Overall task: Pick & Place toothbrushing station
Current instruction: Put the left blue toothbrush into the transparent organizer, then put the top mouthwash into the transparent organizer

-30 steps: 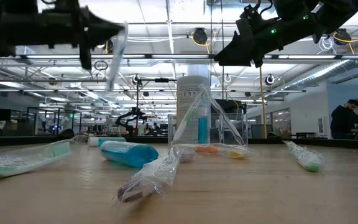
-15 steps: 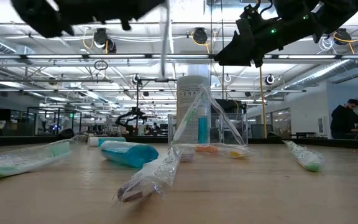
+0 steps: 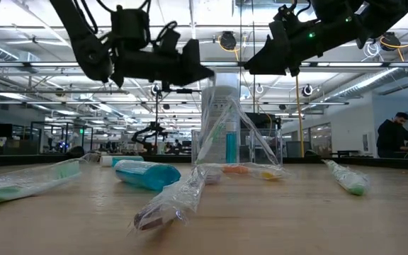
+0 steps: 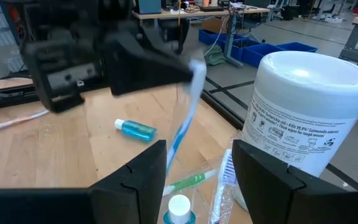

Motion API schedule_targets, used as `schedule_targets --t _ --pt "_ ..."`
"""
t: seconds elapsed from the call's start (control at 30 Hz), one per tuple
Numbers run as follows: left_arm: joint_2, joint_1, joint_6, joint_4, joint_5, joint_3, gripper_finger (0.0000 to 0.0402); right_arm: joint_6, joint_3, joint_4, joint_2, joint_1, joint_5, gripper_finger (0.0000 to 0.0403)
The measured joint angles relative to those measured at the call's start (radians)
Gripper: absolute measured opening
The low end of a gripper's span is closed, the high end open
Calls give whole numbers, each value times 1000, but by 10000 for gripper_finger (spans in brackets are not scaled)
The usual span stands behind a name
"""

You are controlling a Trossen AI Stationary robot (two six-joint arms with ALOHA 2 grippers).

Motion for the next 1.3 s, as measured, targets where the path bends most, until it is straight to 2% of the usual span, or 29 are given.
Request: schedule_targets --t 0.17,0.3,0.53,0.6,0.8,0.9,1.03,1.2,1.3 --pt "28 0 -34 -35 -8 0 38 0 0 0 0 0 0 178" --pt "29 0 -13 -112 -9 0 41 0 0 0 0 0 0 178" --pt "25 0 12 -128 -10 0 47 0 0 0 0 0 0 178" --pt "25 0 12 -128 -13 0 60 0 0 0 0 0 0 178" --pt "23 1 9 -205 -149 0 128 10 0 0 0 0 0 178" --pt "-24 -9 -6 -313 -145 -1 160 9 0 -1 0 0 0 178" --pt "-157 -21 20 -520 -175 0 188 8 0 0 0 -1 0 178" --pt "-366 -8 79 -851 -188 0 197 8 0 1 0 -2 0 178" --pt "-448 19 80 -1017 -189 0 198 8 0 8 0 -2 0 178"
